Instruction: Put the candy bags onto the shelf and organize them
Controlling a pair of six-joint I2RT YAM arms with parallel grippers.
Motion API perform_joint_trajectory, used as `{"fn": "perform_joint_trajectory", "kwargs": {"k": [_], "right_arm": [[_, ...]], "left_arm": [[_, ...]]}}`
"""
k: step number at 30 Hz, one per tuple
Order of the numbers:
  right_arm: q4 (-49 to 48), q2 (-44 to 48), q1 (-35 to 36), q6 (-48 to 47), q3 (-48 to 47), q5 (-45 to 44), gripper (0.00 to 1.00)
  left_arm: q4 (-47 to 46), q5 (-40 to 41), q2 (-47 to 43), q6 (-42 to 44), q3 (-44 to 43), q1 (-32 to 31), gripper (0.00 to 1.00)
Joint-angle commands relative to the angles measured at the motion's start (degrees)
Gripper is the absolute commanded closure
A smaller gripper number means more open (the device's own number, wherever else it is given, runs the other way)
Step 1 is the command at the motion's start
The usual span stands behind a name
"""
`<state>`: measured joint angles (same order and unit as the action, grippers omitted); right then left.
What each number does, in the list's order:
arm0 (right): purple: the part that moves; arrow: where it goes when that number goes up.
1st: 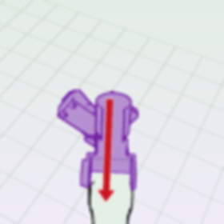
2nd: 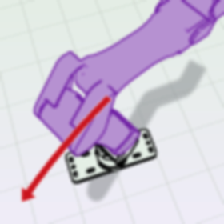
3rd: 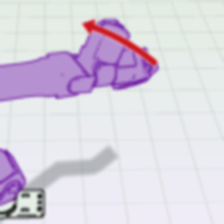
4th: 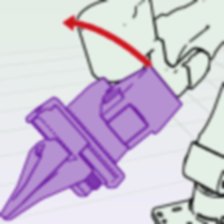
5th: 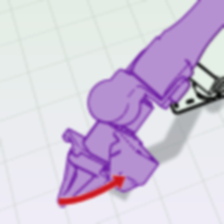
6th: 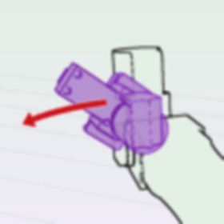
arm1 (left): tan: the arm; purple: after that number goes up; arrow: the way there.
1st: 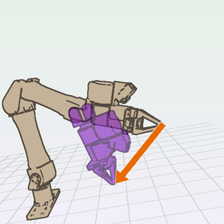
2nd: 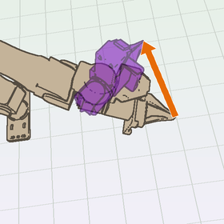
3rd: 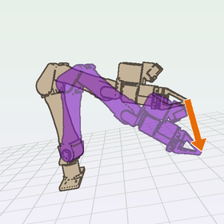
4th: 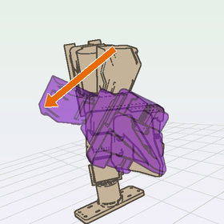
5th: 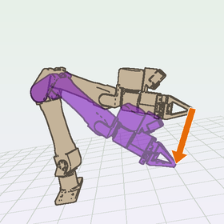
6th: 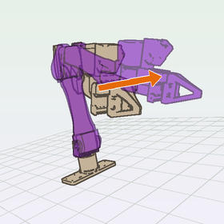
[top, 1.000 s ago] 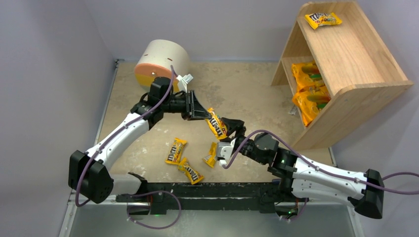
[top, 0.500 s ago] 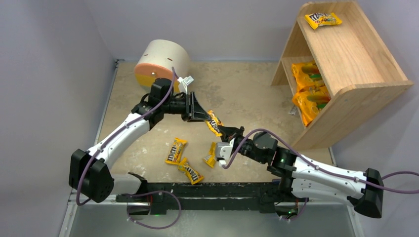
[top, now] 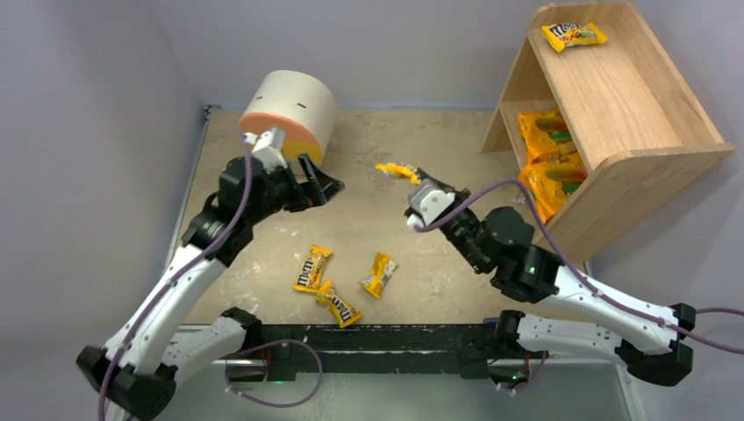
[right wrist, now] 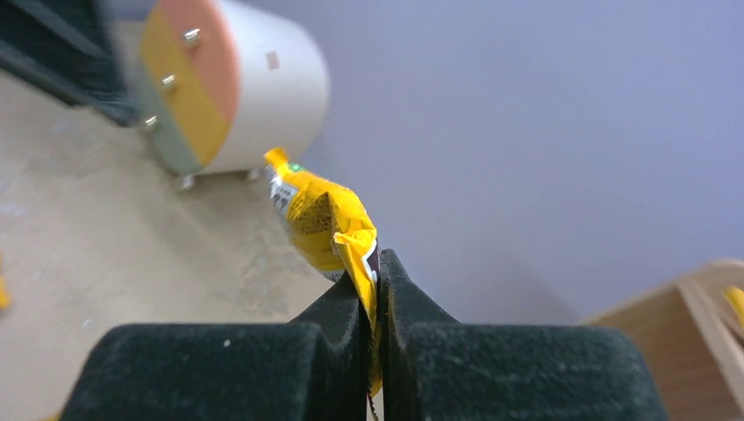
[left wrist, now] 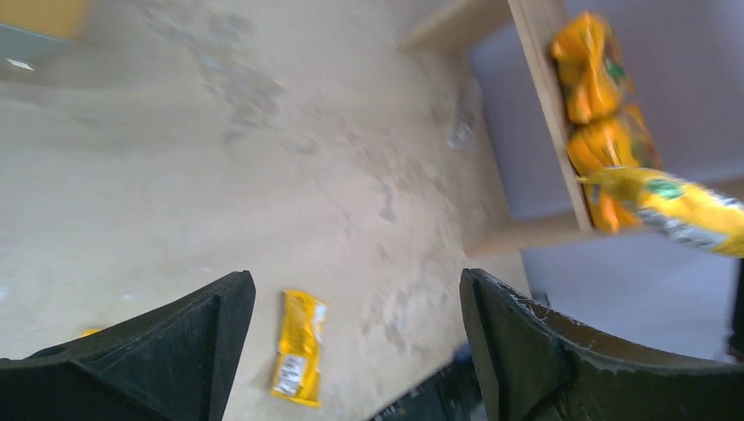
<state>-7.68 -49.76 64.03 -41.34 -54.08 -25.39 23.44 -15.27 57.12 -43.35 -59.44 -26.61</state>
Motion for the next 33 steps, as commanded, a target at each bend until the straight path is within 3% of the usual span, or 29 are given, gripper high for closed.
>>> {"fn": "perform_joint_trajectory", "kwargs": {"k": [1, 4, 6, 11, 19, 24, 33], "right_arm": [[-5.93, -1.03, -1.05, 0.39, -8.46, -15.45, 1.00], [-6.44, -5.51, -4.30, -3.97, -14.72, -19.14, 1.00], [-5.04, -9.56, -11.39, -4.35, -20.10, -19.43, 1.00], [2.99, -22.53, -26.56, -5.32, -37.95, -18.67, 1.00], [2.46, -37.85, -42.79, -11.47, -60.06, -18.38, 1.00], [4.79, -40.74, -52.19, -11.89, -62.78, -17.75, 1.00], [6.53, -40.81, -63.67, -12.52, -58.36, -12.68, 1.00]], "left_arm": [[5.52, 25.21, -10.08, 1.88, 3.51, 0.42, 0.09], [5.31, 27.86, -13.23, 1.93, 5.71, 0.42, 0.08], [5.43, 27.92, -13.36, 1.96, 6.20, 0.42, 0.07], [6.96, 27.13, -9.56, 2.94, 5.29, 0.42, 0.06], [8.01, 25.11, -5.00, 4.95, 4.86, 0.42, 0.04], [7.85, 25.92, -4.83, 5.94, 5.16, 0.42, 0.03], [10.16, 25.23, -3.42, 7.18, 4.54, 0.42, 0.02]]}}
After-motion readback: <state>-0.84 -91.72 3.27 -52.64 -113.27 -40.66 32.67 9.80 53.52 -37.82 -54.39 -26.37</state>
